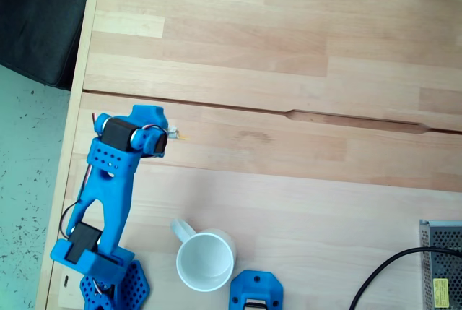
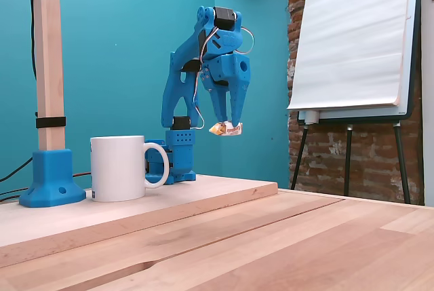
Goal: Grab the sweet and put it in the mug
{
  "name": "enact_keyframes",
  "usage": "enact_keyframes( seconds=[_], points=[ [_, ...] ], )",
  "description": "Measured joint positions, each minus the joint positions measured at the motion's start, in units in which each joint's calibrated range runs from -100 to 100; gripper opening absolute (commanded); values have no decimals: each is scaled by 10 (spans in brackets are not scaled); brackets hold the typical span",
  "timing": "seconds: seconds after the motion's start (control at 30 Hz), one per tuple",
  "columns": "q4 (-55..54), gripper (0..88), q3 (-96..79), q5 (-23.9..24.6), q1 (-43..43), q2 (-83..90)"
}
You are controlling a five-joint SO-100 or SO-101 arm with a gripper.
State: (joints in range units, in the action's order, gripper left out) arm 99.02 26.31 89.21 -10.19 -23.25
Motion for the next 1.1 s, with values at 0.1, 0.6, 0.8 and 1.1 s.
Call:
enact_keyframes(
  seconds=[0.1,0.6,0.8,1.1],
  points=[
    [0,0,-27,0,0,34],
    [0,0,-237,0,-57,223],
    [0,0,-260,0,-133,248],
    [0,0,-267,0,-222,331]
  ],
)
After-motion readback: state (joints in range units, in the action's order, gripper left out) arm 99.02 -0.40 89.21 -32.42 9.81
